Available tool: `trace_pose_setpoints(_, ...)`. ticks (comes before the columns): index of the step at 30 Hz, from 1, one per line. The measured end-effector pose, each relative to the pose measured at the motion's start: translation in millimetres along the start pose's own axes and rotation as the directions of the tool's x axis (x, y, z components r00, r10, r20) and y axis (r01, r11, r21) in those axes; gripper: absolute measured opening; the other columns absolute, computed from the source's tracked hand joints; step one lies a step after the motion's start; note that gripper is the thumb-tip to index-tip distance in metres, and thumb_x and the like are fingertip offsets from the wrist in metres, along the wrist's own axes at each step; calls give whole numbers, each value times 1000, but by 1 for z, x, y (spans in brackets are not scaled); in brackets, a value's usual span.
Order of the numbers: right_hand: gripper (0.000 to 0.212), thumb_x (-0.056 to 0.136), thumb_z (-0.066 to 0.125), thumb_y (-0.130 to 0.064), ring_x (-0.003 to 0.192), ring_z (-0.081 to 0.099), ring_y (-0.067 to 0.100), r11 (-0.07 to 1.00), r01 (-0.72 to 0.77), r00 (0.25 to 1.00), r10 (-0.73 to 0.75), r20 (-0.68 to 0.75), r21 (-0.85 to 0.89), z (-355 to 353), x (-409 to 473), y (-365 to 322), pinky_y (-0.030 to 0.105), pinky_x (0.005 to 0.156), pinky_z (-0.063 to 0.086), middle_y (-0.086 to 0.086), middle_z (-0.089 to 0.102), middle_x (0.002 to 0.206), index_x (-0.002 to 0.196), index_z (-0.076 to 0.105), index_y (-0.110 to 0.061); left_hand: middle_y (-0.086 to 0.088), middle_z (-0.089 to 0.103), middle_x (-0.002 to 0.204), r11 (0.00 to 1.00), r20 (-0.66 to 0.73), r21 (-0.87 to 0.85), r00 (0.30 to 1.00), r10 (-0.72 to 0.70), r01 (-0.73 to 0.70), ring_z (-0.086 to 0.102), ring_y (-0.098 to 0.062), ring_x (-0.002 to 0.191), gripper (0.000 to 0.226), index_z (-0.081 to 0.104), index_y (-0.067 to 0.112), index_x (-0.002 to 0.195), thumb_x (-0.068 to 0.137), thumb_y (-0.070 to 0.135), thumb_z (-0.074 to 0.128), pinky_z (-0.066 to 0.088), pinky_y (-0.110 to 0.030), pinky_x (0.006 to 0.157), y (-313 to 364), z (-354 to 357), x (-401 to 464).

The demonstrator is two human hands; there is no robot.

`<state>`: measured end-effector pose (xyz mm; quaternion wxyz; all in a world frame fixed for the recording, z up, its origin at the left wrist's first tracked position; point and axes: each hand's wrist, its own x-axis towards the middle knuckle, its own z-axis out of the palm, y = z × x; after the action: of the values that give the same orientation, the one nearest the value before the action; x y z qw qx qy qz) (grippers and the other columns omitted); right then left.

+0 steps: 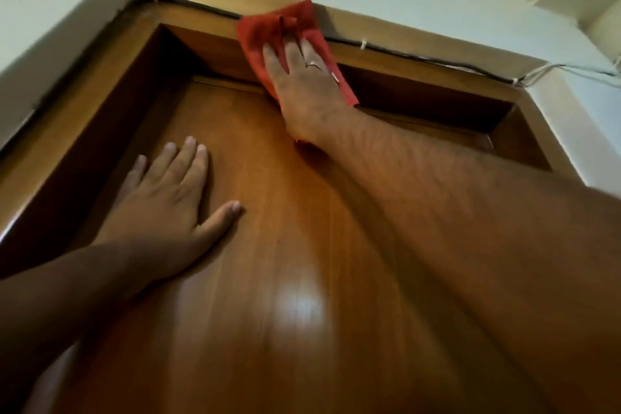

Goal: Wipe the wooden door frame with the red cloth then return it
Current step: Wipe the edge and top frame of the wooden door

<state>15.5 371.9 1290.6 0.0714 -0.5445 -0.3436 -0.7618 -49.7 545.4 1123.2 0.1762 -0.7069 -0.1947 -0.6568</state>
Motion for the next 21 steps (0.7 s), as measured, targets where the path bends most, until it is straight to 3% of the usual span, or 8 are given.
trace_pose_setpoints(2,95,85,68,-14,152,11,33,1000,4,1000,-4,-17,16,2,-3,8,48,122,15,12,11,166,158,8,-23,0,-6,169,1000,-6,-13,1000,5,-5,-4,-18,155,106,-5,22,160,76,88,-2,-2,-43,123,1,-2,-1)
trace_pose_setpoints(5,92,78,71,-10,139,35,32,988,-152,987,151,-60,-11,-2,-22,48,46,115,32,13,36,151,154,19,-18,-1,-4,169,1000,-20,-22,1000,10,-11,-4,-19,155,103,-3,21,160,79,86,-1,-4,-43,122,1,-1,-2)
trace_pose_setpoints(9,78,75,71,-3,126,46,40,847,-529,849,528,-20,-55,-21,-53,101,49,106,42,23,46,138,143,33,-5,-5,1,170,999,-31,-33,999,17,-18,-2,-22,155,100,1,18,160,83,82,5,-2,-47,123,3,-1,-2)
trace_pose_setpoints(11,80,75,73,-7,127,46,43,799,-593,801,598,29,-99,-28,-50,95,49,108,40,27,46,139,144,32,-1,-6,2,170,999,-42,-39,999,26,-27,-2,-24,155,99,2,16,160,84,80,7,-1,-49,123,4,-1,-2)
trace_pose_setpoints(14,81,74,73,-8,128,46,40,909,-416,909,416,17,-11,-26,-21,41,49,105,42,22,47,140,145,34,-9,-7,1,170,997,-43,-64,998,46,-49,-3,-24,155,98,2,16,160,85,79,8,-3,-48,123,3,0,-2)
trace_pose_setpoints(16,96,77,73,-11,142,31,40,970,-237,970,235,56,44,-17,5,-5,52,115,31,17,33,154,155,18,-19,-6,1,170,996,-43,-73,998,53,-56,-3,-24,155,98,2,16,160,86,79,9,-4,-48,122,0,0,-2)
trace_pose_setpoints(18,102,83,71,-15,150,13,38,988,-137,989,133,60,73,-9,27,-38,55,120,19,13,16,164,159,4,-26,-6,1,170,995,-43,-77,998,55,-58,-3,-24,155,98,3,16,160,86,80,11,-4,-48,122,-1,0,-1)
trace_pose_setpoints(21,103,86,71,-22,152,6,37,998,-62,998,61,35,34,1,39,-46,54,122,11,13,7,167,158,-1,-26,-6,1,170,995,-39,-80,997,63,-66,-3,-24,155,98,3,17,160,86,81,12,-4,-49,122,-2,1,1)
